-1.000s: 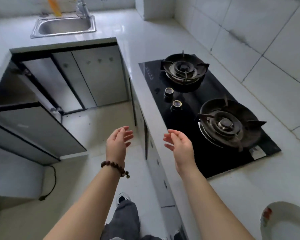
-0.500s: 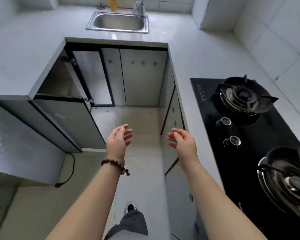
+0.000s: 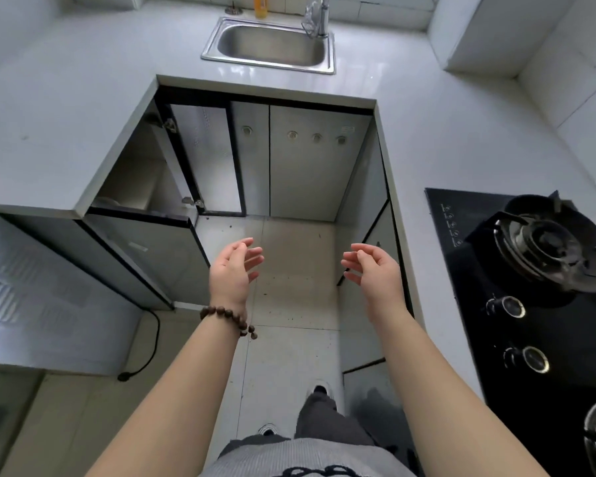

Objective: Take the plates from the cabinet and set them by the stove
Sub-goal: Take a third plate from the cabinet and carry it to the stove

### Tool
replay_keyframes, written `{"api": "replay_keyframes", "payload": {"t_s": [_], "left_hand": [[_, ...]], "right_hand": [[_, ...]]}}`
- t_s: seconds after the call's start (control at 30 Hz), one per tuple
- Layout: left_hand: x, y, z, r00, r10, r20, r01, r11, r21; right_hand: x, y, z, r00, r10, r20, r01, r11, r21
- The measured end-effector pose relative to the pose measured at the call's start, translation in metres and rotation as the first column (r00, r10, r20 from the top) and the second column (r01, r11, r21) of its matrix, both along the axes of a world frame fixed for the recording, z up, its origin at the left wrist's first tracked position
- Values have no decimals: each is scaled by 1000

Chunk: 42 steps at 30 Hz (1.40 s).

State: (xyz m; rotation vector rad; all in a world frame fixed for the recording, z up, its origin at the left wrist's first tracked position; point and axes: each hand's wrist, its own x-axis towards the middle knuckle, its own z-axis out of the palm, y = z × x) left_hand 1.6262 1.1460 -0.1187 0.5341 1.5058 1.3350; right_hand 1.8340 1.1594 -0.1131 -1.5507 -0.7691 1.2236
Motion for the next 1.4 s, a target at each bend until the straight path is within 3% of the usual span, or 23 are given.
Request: {"api": "replay_keyframes", "payload": {"t_s": [0.67, 0.9, 1.4], "left_hand": [[7, 271, 13, 980, 184, -74, -183, 983, 23], [-2, 333, 2, 960, 258, -105, -261, 965, -13], [-98, 423, -28, 854, 517, -66, -520, 854, -33]], "right_hand": [[4, 311, -8, 985, 167, -48, -167, 986, 15], [-4, 383, -13, 968, 251, -22, -251, 967, -40], [-132, 527, -26, 837, 545, 55, -537, 836, -113]]}}
